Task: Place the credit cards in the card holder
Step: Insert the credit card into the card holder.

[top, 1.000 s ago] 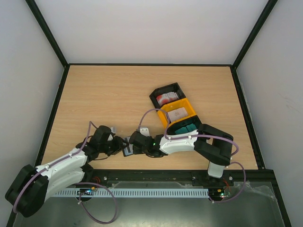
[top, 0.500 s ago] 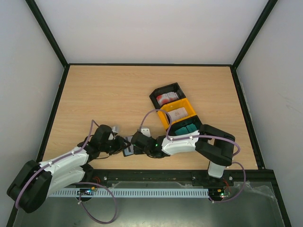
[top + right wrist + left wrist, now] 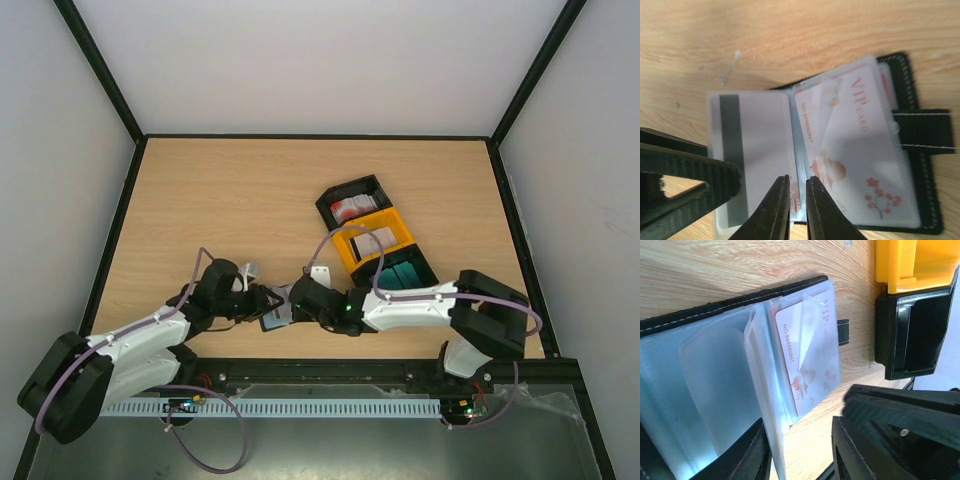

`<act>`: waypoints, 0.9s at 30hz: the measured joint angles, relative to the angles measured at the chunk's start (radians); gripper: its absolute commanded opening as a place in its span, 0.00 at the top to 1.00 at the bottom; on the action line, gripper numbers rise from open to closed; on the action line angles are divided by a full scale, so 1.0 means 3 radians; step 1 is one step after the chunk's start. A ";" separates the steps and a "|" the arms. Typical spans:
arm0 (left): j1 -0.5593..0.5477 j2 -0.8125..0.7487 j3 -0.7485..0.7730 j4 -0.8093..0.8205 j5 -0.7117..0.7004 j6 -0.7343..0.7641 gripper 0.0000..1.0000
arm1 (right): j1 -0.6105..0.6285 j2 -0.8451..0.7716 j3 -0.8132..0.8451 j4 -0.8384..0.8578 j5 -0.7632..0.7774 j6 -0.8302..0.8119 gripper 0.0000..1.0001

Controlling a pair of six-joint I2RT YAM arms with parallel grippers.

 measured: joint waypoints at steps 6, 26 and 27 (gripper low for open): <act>-0.0001 0.0170 0.0088 0.0117 0.0126 0.0020 0.56 | 0.0000 -0.0453 -0.0148 -0.0122 0.0393 0.0181 0.88; -0.0203 0.0832 0.0488 0.0397 0.0235 0.0111 0.48 | -0.0005 -0.1231 -0.0430 -0.0509 0.1019 0.0453 0.84; -0.0203 0.0842 0.0488 0.0387 0.0223 0.0121 0.48 | -0.0006 -0.1255 -0.0430 -0.0523 0.1026 0.0449 0.84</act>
